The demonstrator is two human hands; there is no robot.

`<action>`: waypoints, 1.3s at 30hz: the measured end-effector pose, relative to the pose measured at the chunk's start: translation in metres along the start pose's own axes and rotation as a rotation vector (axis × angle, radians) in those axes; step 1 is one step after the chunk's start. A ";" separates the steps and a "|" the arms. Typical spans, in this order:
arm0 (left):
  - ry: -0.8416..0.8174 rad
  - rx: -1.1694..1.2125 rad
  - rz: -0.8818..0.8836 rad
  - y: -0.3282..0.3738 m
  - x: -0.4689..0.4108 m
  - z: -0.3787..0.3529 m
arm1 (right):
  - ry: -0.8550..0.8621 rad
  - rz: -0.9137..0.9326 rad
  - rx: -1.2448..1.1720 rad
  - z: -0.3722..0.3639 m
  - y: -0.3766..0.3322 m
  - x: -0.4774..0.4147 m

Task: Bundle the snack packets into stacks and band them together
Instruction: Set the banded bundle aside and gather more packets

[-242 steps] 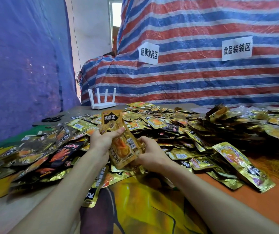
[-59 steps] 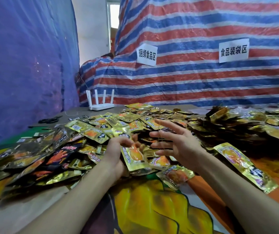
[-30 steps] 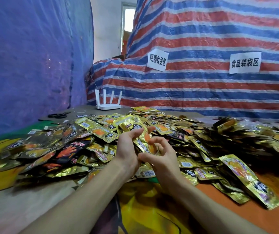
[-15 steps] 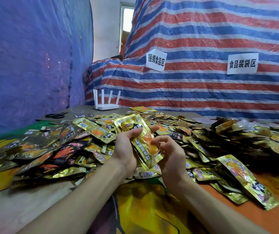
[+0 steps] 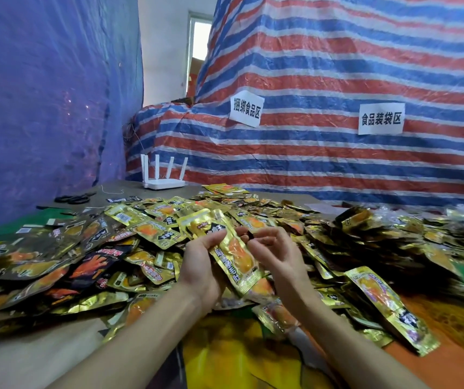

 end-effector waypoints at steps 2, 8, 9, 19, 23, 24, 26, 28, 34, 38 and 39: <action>0.017 0.022 0.001 0.000 -0.001 0.001 | -0.193 -0.023 0.114 -0.013 0.003 0.004; 0.127 -0.100 0.058 -0.013 -0.004 0.013 | -0.297 -0.058 0.301 -0.022 0.005 0.007; 0.152 -0.152 0.066 -0.014 -0.004 0.012 | -0.292 -0.057 0.328 -0.021 0.005 0.007; 0.319 -0.297 -0.102 -0.010 -0.012 0.022 | -0.006 0.002 0.839 0.039 -0.038 -0.061; 0.370 -0.417 -0.245 0.002 -0.014 0.029 | 0.051 0.009 1.238 0.066 -0.034 -0.130; 0.382 -0.442 -0.271 0.003 -0.013 0.029 | 0.045 0.018 1.359 0.071 -0.031 -0.144; 0.401 -0.481 -0.315 0.006 -0.011 0.031 | 0.016 0.010 1.516 0.078 -0.021 -0.163; 0.405 -0.513 -0.359 0.009 -0.012 0.032 | -0.017 -0.053 1.583 0.086 -0.008 -0.171; 0.419 -0.613 -0.451 0.013 -0.017 0.033 | -0.202 -0.196 1.756 0.086 0.035 -0.163; 0.397 -0.769 -0.553 0.015 -0.016 0.032 | -0.129 -0.060 1.647 0.050 0.018 -0.162; 0.387 -0.830 -0.583 0.017 -0.016 0.032 | -0.092 0.028 1.564 0.041 0.013 -0.160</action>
Point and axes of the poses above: each hand's wrist, its own x-axis away from the middle knuckle, its own z-axis out of the back of the hand, y = z × x, the point moved 4 cm from there along -x, towards the middle knuckle, and after that the axes turned 8 degrees about y, right-handed, at the moved point
